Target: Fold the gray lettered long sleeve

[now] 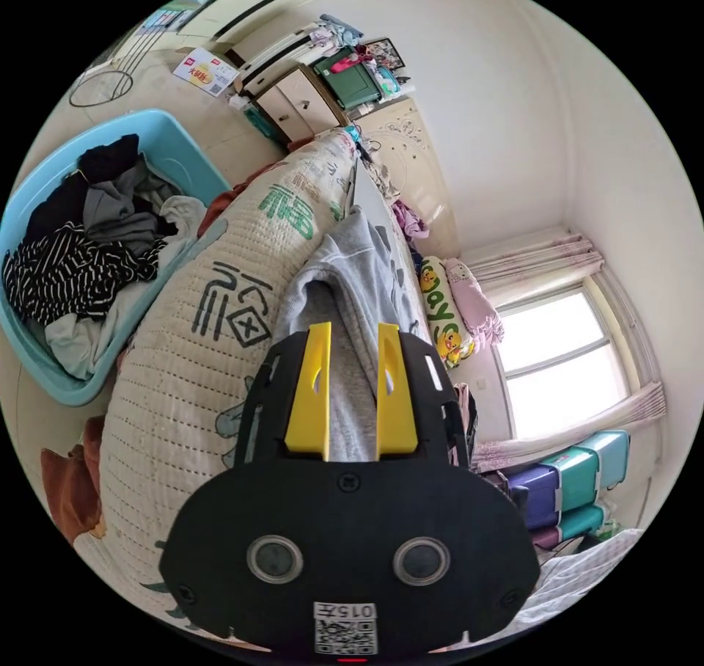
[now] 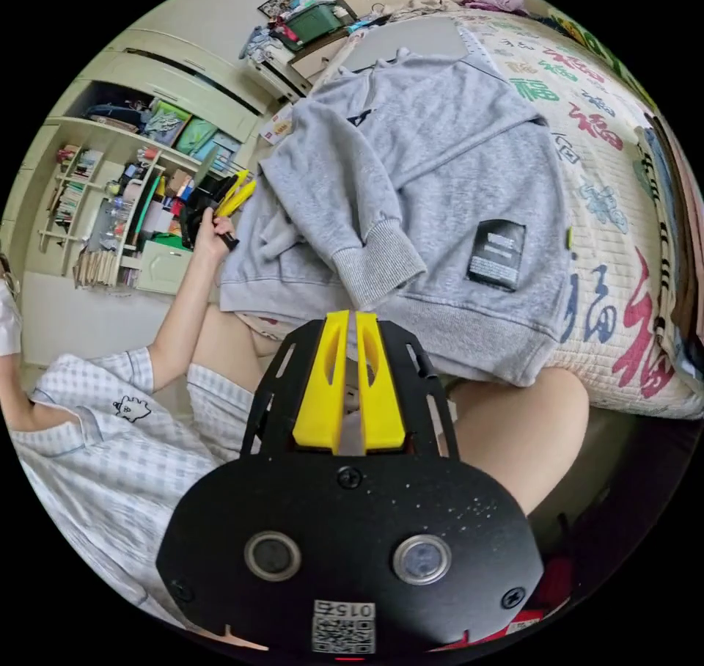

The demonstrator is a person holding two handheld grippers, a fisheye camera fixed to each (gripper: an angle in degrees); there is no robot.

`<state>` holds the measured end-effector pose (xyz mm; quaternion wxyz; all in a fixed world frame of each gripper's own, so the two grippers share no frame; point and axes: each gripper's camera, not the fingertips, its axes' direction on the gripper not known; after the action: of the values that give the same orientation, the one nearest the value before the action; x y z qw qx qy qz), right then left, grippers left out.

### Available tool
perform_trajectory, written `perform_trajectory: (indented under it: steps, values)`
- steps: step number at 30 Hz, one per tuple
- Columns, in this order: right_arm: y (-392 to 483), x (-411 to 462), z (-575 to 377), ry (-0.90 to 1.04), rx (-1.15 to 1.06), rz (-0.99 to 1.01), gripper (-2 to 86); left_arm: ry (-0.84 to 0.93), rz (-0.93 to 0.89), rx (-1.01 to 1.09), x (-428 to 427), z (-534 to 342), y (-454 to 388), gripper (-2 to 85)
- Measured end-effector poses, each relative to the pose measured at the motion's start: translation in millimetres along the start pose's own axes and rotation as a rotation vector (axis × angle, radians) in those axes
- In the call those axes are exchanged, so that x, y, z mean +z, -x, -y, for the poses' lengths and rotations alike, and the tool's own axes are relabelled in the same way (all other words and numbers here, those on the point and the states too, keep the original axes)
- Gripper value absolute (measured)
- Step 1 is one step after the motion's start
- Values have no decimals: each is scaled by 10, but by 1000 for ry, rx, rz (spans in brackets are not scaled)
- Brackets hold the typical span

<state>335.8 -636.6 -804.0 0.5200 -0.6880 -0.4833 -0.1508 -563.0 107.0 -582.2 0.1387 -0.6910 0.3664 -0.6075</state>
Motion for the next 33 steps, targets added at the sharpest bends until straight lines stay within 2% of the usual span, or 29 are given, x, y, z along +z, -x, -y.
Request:
perform_trajectory:
  steps: [5,9,16,20,27,31,33]
  values:
    - [-238,-808,613,-201,84,-123,56,-23,39,-3,-67,208,100,101]
    - [-4,-1002,1642,-250,-50,-95,70,-31,36,-27,-54,355,244,102]
    - [874,-278,4051,-122,-245,-19,101,-51,-44,-84,-11,477,414,111]
    - [1212,176,5106,-45,-217,-15,113,-19,67,-54,38,524,380,113]
    - [1522,585,5974,78,-162,-99,104,-42,72,-93,43,592,494,89]
    - [1803,583,6270,105,-161,-100,19,-45,42,-135,3,587,628,35]
    - [2016,550,6381,91,-205,-159,7,-113,14,-143,-83,542,626,19]
